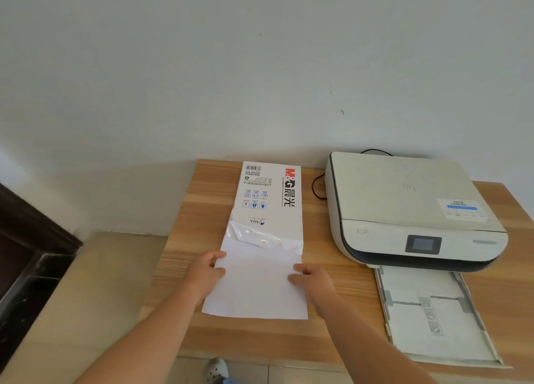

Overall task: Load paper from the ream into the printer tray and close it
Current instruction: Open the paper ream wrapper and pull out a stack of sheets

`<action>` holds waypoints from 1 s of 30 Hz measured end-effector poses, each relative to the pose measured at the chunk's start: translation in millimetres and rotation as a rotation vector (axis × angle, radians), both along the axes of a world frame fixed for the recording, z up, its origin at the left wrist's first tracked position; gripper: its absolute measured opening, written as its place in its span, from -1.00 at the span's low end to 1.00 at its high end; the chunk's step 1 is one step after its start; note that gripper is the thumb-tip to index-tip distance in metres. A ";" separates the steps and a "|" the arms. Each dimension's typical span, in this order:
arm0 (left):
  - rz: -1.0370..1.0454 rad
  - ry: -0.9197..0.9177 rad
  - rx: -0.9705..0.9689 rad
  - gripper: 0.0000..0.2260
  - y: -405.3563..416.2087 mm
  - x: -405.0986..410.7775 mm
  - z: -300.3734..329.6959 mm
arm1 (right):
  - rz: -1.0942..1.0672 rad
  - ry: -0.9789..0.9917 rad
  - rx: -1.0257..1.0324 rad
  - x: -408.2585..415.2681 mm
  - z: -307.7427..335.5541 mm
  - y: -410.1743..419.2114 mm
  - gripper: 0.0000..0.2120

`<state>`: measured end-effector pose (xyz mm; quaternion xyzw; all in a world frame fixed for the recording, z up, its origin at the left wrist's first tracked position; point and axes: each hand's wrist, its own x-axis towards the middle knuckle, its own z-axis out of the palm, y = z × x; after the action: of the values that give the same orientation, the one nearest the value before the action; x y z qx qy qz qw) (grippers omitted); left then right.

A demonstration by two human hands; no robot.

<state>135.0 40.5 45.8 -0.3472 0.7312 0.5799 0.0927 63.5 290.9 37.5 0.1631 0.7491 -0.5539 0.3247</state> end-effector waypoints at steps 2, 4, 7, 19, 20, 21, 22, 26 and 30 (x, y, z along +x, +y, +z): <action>0.007 -0.007 -0.040 -0.66 2.7 7.2 0.2 | 0.004 0.020 0.000 6.0 0.8 2.4 -0.63; -0.007 -0.018 -0.063 -0.68 3.3 13.7 -2.8 | 0.000 0.023 0.007 10.9 2.1 5.1 -0.65; -0.006 -0.022 -0.038 -0.67 5.7 22.0 -1.4 | -0.023 0.005 0.015 17.2 6.3 9.1 -0.67; 0.032 0.030 0.203 -0.80 -1.1 41.0 38.0 | -0.185 -0.072 -0.128 33.7 46.9 18.0 -0.83; 0.025 0.037 0.213 -0.83 -1.6 42.5 42.5 | -0.188 -0.072 -0.127 35.3 52.2 18.7 -0.88; 0.018 0.045 0.221 -0.86 -1.4 44.1 47.9 | -0.188 -0.071 -0.120 37.1 58.1 19.4 -0.90; 0.019 0.055 0.231 -0.90 -1.7 45.4 52.0 | -0.189 -0.071 -0.108 39.0 63.0 20.0 -0.90; 0.010 0.108 0.264 -0.92 -1.7 49.5 68.0 | -0.177 -0.095 -0.082 47.2 82.8 22.1 -0.80; 0.023 0.190 0.283 -0.92 0.2 55.2 91.2 | -0.158 -0.088 -0.038 55.4 108.9 22.7 -0.76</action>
<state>190.1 40.7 137.0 -0.2827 0.6437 0.7082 0.0644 119.0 313.6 146.5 0.2397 0.7082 -0.5843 0.3154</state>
